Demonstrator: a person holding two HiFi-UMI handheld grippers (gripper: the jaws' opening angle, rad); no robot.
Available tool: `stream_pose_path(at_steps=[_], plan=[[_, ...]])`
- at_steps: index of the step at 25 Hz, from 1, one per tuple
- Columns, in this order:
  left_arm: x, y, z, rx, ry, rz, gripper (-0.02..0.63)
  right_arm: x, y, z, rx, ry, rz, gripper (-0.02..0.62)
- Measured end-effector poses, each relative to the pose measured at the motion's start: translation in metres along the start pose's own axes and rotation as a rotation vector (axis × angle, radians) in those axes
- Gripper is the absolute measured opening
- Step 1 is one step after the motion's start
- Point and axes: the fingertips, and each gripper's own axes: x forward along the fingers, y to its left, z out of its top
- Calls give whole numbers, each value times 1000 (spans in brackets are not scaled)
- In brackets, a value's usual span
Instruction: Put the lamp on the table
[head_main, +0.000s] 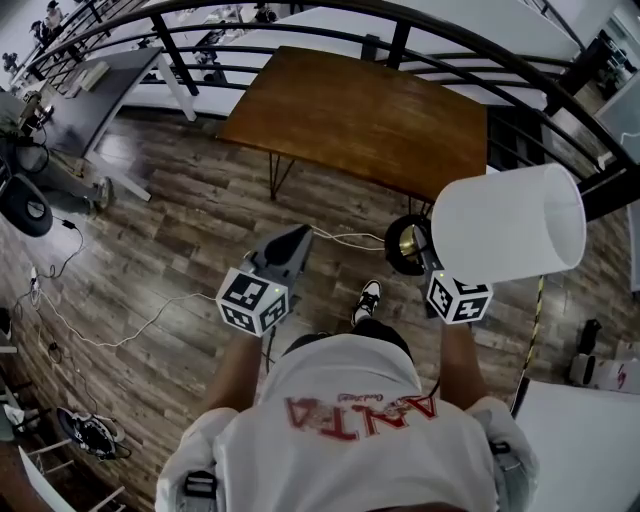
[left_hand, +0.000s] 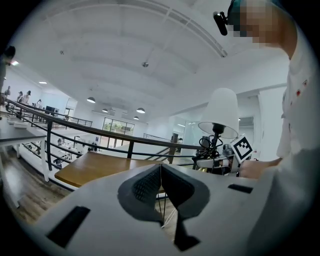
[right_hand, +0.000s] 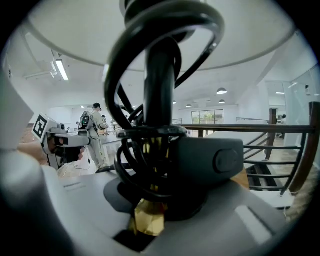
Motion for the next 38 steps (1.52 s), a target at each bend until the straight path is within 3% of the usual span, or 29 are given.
stream_pose_path(at_steps=[7,13,27,38], plan=[[29,0,19,2,4,-22,9,3,-29,21,-8,-2,-33,83],[128,13,32,9,18,-29,9,53,-110,32,5,-8,-27,81],[272,-18,37,16,66,-93,9,60,-259,38,13,0,-137,81],[310,-1,41,28,92,-137,9,77,-284,28,59,27,-189,80]])
